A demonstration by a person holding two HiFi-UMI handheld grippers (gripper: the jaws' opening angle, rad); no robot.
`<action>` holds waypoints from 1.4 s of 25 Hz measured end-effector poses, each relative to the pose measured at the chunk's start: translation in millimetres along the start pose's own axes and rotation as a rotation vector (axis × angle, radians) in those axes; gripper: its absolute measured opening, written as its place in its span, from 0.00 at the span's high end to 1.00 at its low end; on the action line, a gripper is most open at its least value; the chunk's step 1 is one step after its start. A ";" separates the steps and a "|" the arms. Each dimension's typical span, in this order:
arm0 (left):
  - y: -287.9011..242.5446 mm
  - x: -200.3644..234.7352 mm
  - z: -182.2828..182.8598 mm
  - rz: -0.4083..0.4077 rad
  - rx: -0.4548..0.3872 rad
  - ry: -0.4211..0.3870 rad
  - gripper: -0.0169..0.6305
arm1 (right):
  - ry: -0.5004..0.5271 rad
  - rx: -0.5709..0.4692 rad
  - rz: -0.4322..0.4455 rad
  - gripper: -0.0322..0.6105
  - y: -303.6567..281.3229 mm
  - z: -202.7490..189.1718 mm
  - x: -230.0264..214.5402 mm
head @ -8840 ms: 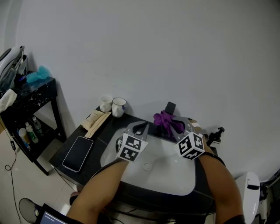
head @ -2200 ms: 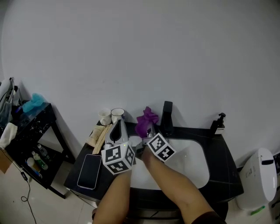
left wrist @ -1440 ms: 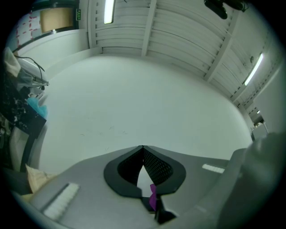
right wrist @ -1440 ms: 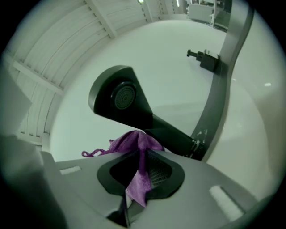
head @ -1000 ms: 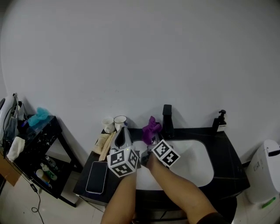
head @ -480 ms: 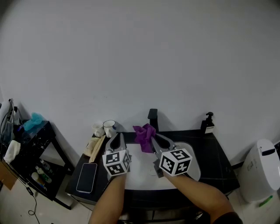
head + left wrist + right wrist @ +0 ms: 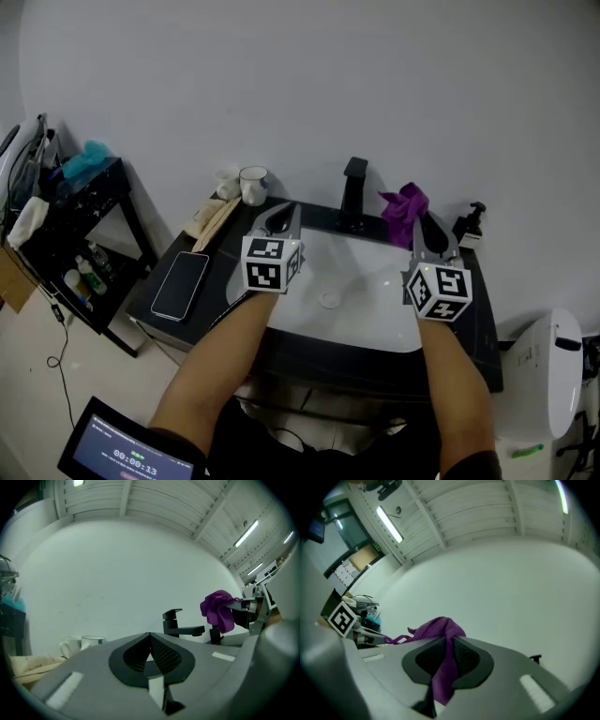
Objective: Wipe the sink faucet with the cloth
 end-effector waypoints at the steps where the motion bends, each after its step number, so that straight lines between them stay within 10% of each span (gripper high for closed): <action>1: 0.8 -0.4 -0.7 0.000 0.007 -0.001 0.95 | -0.006 0.025 -0.022 0.88 -1.0 -8.4 -3.6; 9: -2.3 -10.6 -5.8 -0.002 0.047 -0.040 0.95 | -0.070 0.213 0.049 0.88 0.5 -51.8 -14.6; 35: -1.9 -7.7 -9.8 -0.034 0.098 -0.077 0.95 | 0.039 0.258 0.158 0.88 -3.8 -57.9 17.0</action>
Point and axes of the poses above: the fingertips, and each gripper's own axes: y backward along the fingers, x to its left, z out of its top, the point moved 10 cm from there along y, backward along the fingers, and after that the axes turned 11 degrees about -z, right-handed, at the moved point
